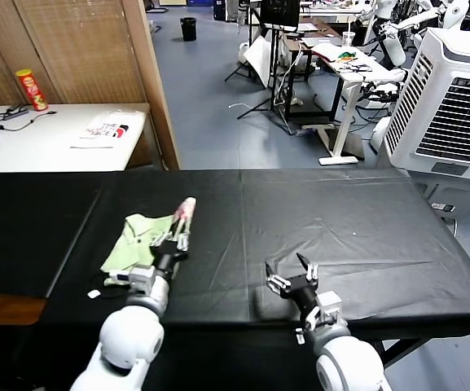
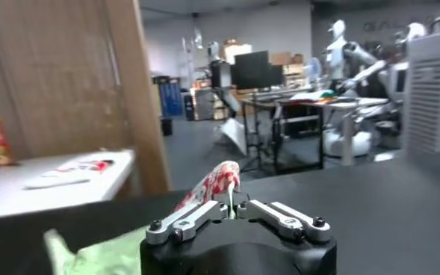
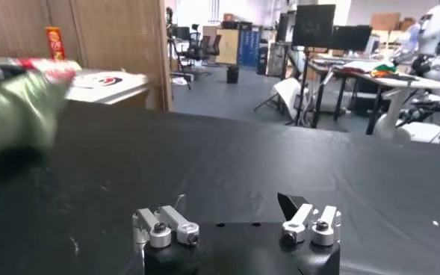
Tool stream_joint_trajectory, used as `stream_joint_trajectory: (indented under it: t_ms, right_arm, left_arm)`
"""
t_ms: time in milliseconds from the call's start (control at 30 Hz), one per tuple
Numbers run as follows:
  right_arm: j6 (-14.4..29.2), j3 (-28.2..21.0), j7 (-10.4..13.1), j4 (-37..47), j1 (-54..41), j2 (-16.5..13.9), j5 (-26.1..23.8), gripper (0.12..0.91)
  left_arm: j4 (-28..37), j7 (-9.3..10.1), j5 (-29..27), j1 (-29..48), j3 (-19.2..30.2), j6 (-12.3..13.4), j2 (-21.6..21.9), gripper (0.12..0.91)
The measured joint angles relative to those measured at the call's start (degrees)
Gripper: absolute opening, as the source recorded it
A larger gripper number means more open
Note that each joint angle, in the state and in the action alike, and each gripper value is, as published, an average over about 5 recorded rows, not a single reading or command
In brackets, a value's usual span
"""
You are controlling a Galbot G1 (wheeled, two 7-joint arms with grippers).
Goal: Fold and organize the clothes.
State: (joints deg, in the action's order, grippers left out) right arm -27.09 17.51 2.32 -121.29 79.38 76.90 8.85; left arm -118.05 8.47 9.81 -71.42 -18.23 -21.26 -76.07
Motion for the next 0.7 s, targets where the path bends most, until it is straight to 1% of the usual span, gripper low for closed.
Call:
stream_joint_trajectory:
  t_ms: [67,167,200,233,300,333,400,567,700]
  right_arm:
    - [-0.55,-0.57,-0.03,0.35,-0.64,0.08,1.44,0.798]
    - [-1.76,-1.81,0.16,1.11,-2.03,0.37,4.19,0.798]
    - [-2.21,-2.30,0.35,1.42,-2.62,0.54,5.14,0.798]
    - [-2.64,-2.82,0.62,1.79,-3.24,0.73,6.10,0.798]
    - [-3.29,-4.08,1.31,2.74,-4.64,1.23,7.89,0.798]
    - [-3.51,-4.76,1.68,3.37,-5.39,1.53,8.66,0.798]
    - [-3.82,-6.25,2.40,4.94,-7.03,2.32,10.06,0.798]
    - [-4.01,-9.38,4.39,10.75,-11.61,5.41,12.96,0.798]
    - [-3.48,-10.35,5.04,15.83,-14.76,8.30,13.87,0.798]
  left_arm:
    - [-0.31,-1.06,-0.26,-0.04,0.30,0.40,-0.53,0.405]
    - [-0.71,-2.07,-0.28,-0.39,0.23,1.24,-0.65,0.556]
    - [-0.86,-2.22,-0.21,-0.58,0.10,1.46,-0.58,0.621]
    - [-0.99,-2.27,-0.15,-0.78,-0.09,1.62,-0.49,0.670]
    - [-1.18,-2.19,-0.08,-1.23,-0.57,1.89,-0.20,0.749]
    - [-1.24,-2.10,-0.09,-1.49,-0.85,2.04,-0.03,0.772]
    - [-1.35,-1.93,-0.15,-2.05,-1.49,2.34,0.32,0.791]
    - [-1.50,-1.66,-0.58,-3.81,-3.21,2.99,0.76,0.798]
    - [-1.79,-1.35,-0.79,-5.26,-4.52,3.49,0.67,0.798]
